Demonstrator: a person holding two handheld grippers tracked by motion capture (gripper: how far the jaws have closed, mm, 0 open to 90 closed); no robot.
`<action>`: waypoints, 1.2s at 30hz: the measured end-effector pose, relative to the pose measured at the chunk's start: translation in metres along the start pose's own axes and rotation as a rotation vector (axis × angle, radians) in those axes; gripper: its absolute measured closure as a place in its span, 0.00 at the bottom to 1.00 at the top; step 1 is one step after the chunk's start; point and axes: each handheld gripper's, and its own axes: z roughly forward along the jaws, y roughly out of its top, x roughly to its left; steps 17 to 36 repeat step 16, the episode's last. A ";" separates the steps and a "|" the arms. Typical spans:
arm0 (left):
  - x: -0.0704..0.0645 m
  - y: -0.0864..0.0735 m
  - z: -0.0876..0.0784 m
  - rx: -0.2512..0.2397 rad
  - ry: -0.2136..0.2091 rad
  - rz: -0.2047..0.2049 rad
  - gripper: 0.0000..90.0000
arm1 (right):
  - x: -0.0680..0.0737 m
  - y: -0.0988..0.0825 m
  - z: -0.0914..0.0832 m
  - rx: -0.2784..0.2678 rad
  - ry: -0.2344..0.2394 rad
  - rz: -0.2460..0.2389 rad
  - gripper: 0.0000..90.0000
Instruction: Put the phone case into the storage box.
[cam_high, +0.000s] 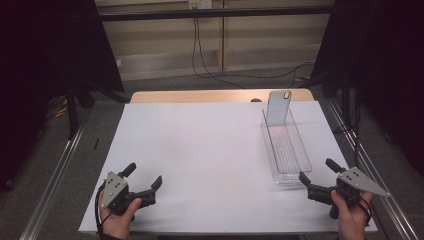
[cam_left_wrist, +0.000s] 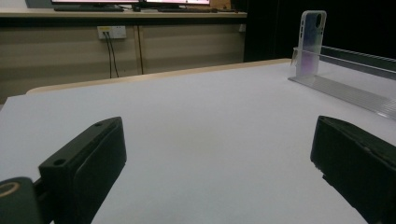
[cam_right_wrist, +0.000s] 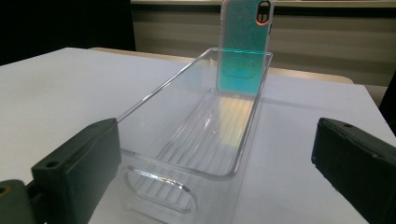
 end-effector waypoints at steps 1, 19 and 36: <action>-0.001 0.000 -0.001 0.000 0.009 -0.003 0.04 | 0.000 -0.001 -0.001 -0.001 0.001 0.003 0.01; -0.002 -0.004 -0.008 0.041 0.050 -0.009 0.04 | -0.001 -0.012 -0.002 0.007 -0.019 0.015 0.00; -0.002 -0.004 -0.008 0.041 0.050 -0.009 0.04 | -0.001 -0.012 -0.002 0.007 -0.019 0.015 0.00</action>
